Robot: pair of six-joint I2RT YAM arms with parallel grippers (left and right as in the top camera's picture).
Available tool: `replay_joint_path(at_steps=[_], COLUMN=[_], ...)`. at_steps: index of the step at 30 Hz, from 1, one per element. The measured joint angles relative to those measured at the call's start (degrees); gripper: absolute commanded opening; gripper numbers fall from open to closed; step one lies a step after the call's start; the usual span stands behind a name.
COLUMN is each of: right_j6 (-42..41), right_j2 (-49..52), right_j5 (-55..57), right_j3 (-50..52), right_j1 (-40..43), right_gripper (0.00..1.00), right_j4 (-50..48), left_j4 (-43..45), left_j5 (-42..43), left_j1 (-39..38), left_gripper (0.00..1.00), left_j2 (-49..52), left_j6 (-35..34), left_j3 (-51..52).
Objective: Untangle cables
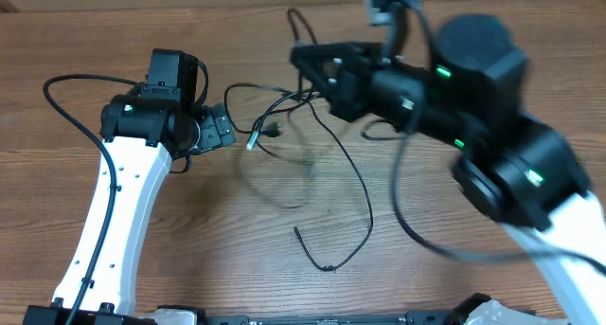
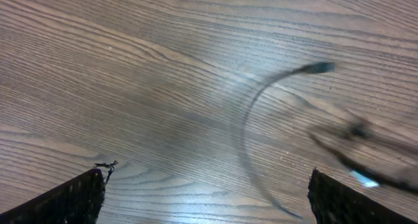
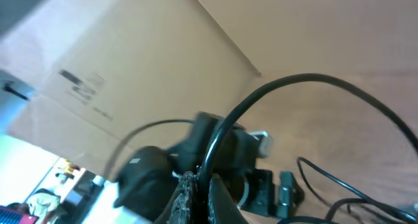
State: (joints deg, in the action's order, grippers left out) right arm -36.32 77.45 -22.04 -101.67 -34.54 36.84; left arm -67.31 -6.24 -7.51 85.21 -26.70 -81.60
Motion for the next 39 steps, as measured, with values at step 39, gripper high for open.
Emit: replay_joint_path(at_steps=[39], right_j6=[9.9], right_j2=[-0.4], right_j5=[13.2], right_j3=[-0.3], right_j1=[0.0], right_gripper=[0.04], right_j4=[17.8], left_j4=[0.0], left_j5=[0.0], left_j1=[0.0], left_gripper=[1.00], left_j2=[0.0], left_j6=[0.0], left_j3=[0.0])
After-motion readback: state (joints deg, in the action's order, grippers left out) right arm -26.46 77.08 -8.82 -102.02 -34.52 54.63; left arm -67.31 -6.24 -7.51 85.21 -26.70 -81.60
